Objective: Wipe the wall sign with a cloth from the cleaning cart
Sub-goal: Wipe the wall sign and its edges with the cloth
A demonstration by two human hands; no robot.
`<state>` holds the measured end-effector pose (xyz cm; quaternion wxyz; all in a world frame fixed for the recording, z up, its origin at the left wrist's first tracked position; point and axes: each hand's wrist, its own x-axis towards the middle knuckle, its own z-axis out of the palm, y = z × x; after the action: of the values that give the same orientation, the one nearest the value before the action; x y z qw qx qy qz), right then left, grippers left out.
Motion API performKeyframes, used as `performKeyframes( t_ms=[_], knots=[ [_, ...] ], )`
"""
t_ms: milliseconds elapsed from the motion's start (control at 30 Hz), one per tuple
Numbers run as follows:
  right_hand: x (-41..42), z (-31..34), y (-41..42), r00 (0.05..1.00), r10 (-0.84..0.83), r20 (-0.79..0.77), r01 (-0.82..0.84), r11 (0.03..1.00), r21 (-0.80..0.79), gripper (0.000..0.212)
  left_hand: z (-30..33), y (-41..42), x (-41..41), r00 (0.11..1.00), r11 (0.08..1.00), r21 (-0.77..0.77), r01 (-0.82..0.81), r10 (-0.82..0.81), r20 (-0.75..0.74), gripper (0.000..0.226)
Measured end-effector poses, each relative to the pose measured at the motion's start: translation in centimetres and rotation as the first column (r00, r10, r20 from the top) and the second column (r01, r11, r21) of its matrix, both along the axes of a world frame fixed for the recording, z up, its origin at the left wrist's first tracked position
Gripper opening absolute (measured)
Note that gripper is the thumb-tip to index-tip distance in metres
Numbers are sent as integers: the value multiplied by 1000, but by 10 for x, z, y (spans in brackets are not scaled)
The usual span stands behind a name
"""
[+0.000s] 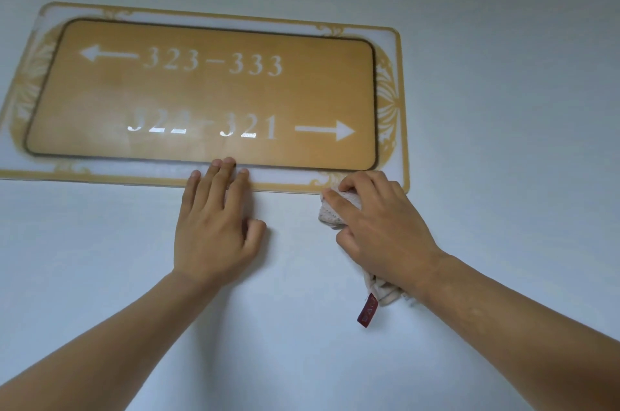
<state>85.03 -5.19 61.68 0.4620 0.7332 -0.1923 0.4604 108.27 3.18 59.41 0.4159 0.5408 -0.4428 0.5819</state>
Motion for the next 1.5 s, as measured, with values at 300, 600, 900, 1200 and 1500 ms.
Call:
performKeyframes(
  t_ms=[300, 600, 900, 1200, 1500],
  knots=[
    [-39, 20, -20, 985, 9, -175, -27, 994, -101, 51, 14, -46, -66, 945, 980, -198, 19, -82, -315, 54],
    [-74, 34, -43, 950, 162, -266, -198, 974, -113, 43, 33, -71, -115, 965, 976, -219, -5, -52, -256, 54],
    [-99, 53, -64, 897, 259, -359, -323, 937, -131, 25, 32, -74, -120, 995, 976, -217, -2, -19, -96, 55],
    [-123, 87, -74, 923, 215, -318, -269, 954, -136, 29, 40, -79, -144, 992, 989, -101, -105, 111, 58, 48],
    [-123, 119, -76, 960, 170, -223, -207, 966, -156, 26, 35, -80, -149, 989, 989, -62, -137, 141, 49, 45]
  ],
)
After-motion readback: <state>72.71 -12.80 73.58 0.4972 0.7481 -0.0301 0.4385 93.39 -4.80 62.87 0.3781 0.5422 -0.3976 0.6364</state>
